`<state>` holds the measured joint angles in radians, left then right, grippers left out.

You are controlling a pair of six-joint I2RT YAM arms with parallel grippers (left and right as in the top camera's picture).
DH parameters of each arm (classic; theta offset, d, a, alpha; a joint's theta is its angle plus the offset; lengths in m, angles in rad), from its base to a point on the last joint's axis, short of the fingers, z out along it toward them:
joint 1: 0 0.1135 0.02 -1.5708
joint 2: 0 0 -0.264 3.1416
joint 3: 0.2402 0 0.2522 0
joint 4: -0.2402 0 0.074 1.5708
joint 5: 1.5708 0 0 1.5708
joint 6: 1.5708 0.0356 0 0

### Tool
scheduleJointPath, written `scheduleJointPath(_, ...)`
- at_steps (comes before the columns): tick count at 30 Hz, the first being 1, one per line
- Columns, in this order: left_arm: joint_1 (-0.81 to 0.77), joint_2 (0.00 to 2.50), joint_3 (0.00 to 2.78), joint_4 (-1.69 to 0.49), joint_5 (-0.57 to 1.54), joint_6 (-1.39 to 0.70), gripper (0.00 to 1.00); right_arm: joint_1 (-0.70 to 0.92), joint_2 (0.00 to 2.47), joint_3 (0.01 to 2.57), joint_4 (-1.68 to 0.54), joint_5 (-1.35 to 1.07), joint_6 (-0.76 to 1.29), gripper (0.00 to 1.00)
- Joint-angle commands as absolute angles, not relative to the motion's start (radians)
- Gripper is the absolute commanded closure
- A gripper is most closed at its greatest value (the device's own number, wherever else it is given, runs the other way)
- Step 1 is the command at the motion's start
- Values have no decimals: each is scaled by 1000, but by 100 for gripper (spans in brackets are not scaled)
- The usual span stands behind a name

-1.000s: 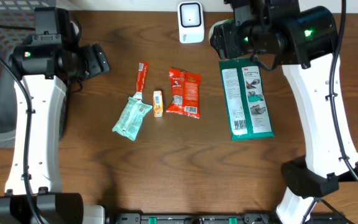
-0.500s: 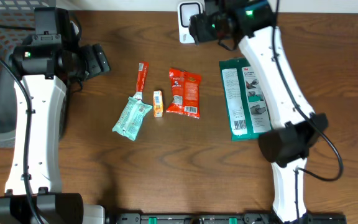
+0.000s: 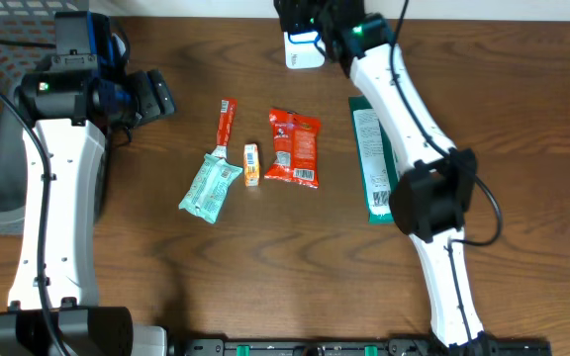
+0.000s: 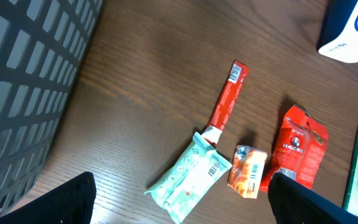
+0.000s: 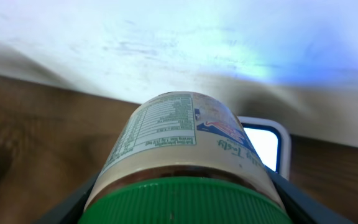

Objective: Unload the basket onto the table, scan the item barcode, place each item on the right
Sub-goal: 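Carry the jar with the right gripper toward the white barcode scanner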

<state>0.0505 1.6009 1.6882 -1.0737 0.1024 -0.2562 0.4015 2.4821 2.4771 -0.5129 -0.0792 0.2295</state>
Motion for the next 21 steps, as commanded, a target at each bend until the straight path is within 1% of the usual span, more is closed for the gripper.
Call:
scheduleJointPath(1,52,1581,1710,-1077,104,-244,12,386,2555,2490,-417,-76,296,98)
scheduleJointPath(5,52,1581,1710,-1077,105,-244,12,371,2632,2490,-268,-76,361,97)
scheduleJointPath(10,52,1581,1710,-1077,105,-244,12,363,2670,2490,-139,-76,367,94)
scheduleJointPath(14,52,1581,1710,-1077,104,-244,12,361,2670,2490,-59,-76,366,96)
scheduleJointPath(16,52,1581,1710,-1077,104,-244,12,360,2670,2490,-27,-70,366,99)
scheduleJointPath(21,52,1581,1710,-1077,105,-244,12,360,2670,2490,-27,-23,366,99)
